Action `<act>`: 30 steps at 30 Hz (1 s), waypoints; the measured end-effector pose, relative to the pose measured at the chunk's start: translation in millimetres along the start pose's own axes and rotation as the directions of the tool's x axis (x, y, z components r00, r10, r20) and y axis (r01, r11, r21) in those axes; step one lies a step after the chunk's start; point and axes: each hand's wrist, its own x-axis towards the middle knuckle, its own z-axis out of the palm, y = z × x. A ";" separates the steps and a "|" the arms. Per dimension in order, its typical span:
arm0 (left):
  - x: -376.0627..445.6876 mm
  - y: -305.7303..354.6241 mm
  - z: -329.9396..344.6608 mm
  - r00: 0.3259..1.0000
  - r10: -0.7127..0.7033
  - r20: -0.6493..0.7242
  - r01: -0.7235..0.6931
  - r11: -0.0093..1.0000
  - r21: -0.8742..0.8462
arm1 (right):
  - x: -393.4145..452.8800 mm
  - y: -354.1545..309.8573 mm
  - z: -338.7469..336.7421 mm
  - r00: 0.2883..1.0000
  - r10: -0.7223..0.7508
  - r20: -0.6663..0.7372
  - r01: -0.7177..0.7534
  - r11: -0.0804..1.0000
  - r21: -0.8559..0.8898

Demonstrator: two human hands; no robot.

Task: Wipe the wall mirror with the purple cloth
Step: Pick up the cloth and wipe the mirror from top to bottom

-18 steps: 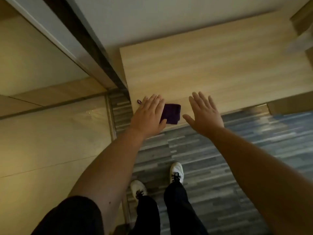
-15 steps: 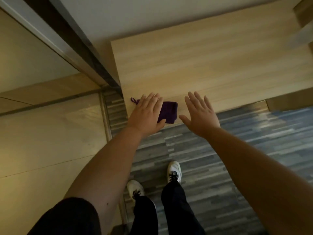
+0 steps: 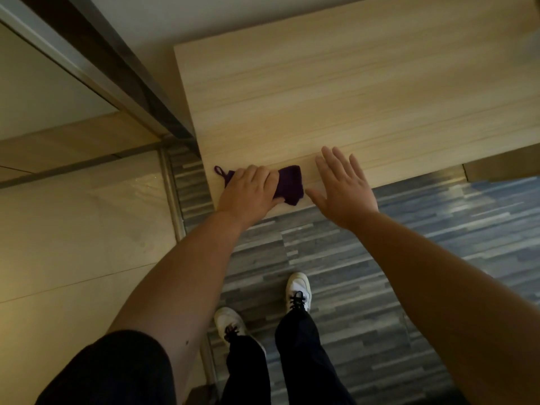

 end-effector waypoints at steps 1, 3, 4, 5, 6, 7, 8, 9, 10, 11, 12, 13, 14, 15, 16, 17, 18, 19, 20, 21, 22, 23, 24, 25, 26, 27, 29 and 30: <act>-1.7 -0.1 -1.9 1.000 -0.001 0.001 0.001 1.000 -0.009 | -0.7 -2.2 -2.0 1.000 -0.002 0.002 0.002 1.000 -0.007; -11.1 -2.4 -10.1 1.000 -0.017 0.005 0.017 0.999 -0.041 | -3.7 -9.8 -9.5 1.000 -0.012 0.009 0.013 1.000 -0.015; -18.5 -5.0 -17.5 0.999 -0.035 0.009 0.035 0.998 -0.046 | -5.3 -15.5 -14.8 1.000 -0.022 0.010 0.023 1.000 -0.018; -27.0 -9.8 -26.9 0.998 -0.057 0.012 0.057 0.997 -0.043 | -6.9 -23.0 -22.5 0.999 -0.032 0.012 0.032 0.999 -0.019; -35.6 -16.2 -39.0 0.997 -0.077 0.006 0.077 0.996 -0.034 | -8.0 -31.5 -32.4 0.999 -0.044 0.009 0.044 0.999 -0.020; -44.3 -24.3 -54.6 0.995 -0.096 -0.003 0.096 0.995 -0.023 | -9.4 -42.4 -44.6 0.998 -0.059 0.005 0.059 0.998 -0.023; -53.4 -33.1 -71.6 0.994 -0.111 -0.011 0.111 0.994 -0.012 | -10.9 -55.1 -58.4 0.997 -0.077 -0.004 0.077 0.997 -0.026; -62.4 -42.7 -90.2 0.992 -0.124 -0.021 0.124 0.992 0.003 | -12.4 -70.0 -72.6 0.995 -0.095 -0.020 0.095 0.995 -0.027; -70.8 -53.6 -111.6 0.989 -0.143 -0.035 0.144 0.989 0.026 | -13.0 -87.3 -90.1 0.992 -0.116 -0.042 0.115 0.993 -0.024; -76.3 -61.9 -127.2 0.986 -0.159 -0.053 0.161 0.986 0.034 | -13.1 -101.0 -103.2 0.989 -0.136 -0.051 0.135 0.991 -0.020; -83.9 -72.6 -146.7 0.980 -0.186 -0.072 0.189 0.981 0.040 | -13.8 -118.2 -120.3 0.985 -0.160 -0.066 0.159 0.987 -0.019; -96.5 -87.6 -173.0 0.972 -0.214 -0.095 0.221 0.973 0.062 | -15.6 -140.6 -142.1 0.975 -0.200 -0.097 0.199 0.980 -0.022; -108.7 -101.3 -198.5 0.962 -0.239 -0.132 0.251 0.964 0.090 | -17.8 -162.0 -162.2 0.962 -0.241 -0.128 0.240 0.971 -0.025; -121.0 -116.7 -223.9 0.951 -0.252 -0.181 0.275 0.954 0.122 | -19.5 -184.8 -184.5 0.947 -0.280 -0.160 0.280 0.960 -0.026; -134.5 -132.4 -249.3 0.937 -0.266 -0.226 0.303 0.941 0.150 | -20.4 -207.4 -204.8 0.930 -0.317 -0.185 0.317 0.948 -0.031; -149.2 -149.1 -274.0 0.921 -0.277 -0.275 0.332 0.925 0.182 | -20.8 -230.1 -225.6 0.916 -0.342 -0.207 0.343 0.939 -0.034; -164.4 -165.7 -297.6 0.904 -0.289 -0.316 0.364 0.908 0.210 | -21.0 -252.1 -244.9 0.905 -0.360 -0.226 0.362 0.931 -0.033; -179.8 -182.2 -320.1 0.886 -0.305 -0.350 0.396 0.889 0.229 | -21.0 -273.5 -263.2 0.893 -0.377 -0.246 0.379 0.925 -0.040; -195.4 -198.7 -342.2 0.868 -0.320 -0.380 0.428 0.870 0.244 | -20.8 -294.3 -281.3 0.877 -0.396 -0.273 0.396 0.917 -0.058; -210.4 -215.2 -363.4 0.852 -0.326 -0.409 0.452 0.853 0.262 | -19.8 -314.1 -297.9 0.857 -0.419 -0.300 0.412 0.907 -0.088; -223.7 -230.9 -384.3 0.838 -0.330 -0.435 0.474 0.836 0.277 | -18.3 -332.4 -314.6 0.838 -0.440 -0.323 0.425 0.897 -0.121; -235.8 -245.9 -405.3 0.825 -0.333 -0.457 0.493 0.819 0.293 | -16.0 -349.3 -330.9 0.823 -0.455 -0.341 0.431 0.890 -0.148; -248.1 -259.9 -427.0 0.813 -0.336 -0.476 0.513 0.800 0.312 | -13.3 -365.6 -347.4 0.808 -0.465 -0.363 0.433 0.885 -0.170; -259.8 -272.9 -447.8 0.802 -0.335 -0.495 0.532 0.779 0.334 | -11.2 -381.3 -365.5 0.788 -0.472 -0.395 0.435 0.881 -0.184; -270.9 -285.2 -468.0 0.790 -0.329 -0.517 0.548 0.757 0.356 | -9.3 -396.5 -384.0 0.762 -0.481 -0.434 0.439 0.876 -0.201; -281.0 -296.7 -487.1 0.779 -0.319 -0.540 0.562 0.736 0.377 | -7.9 -411.6 -403.9 0.727 -0.493 -0.478 0.445 0.868 -0.220; -298.1 -319.1 -521.5 0.760 -0.292 -0.581 0.582 0.703 0.407 | -6.3 -440.1 -443.8 0.654 -0.513 -0.556 0.454 0.854 -0.254; -304.3 -329.8 -538.1 0.748 -0.281 -0.601 0.594 0.688 0.417 | -5.7 -453.2 -463.5 0.621 -0.519 -0.587 0.457 0.848 -0.267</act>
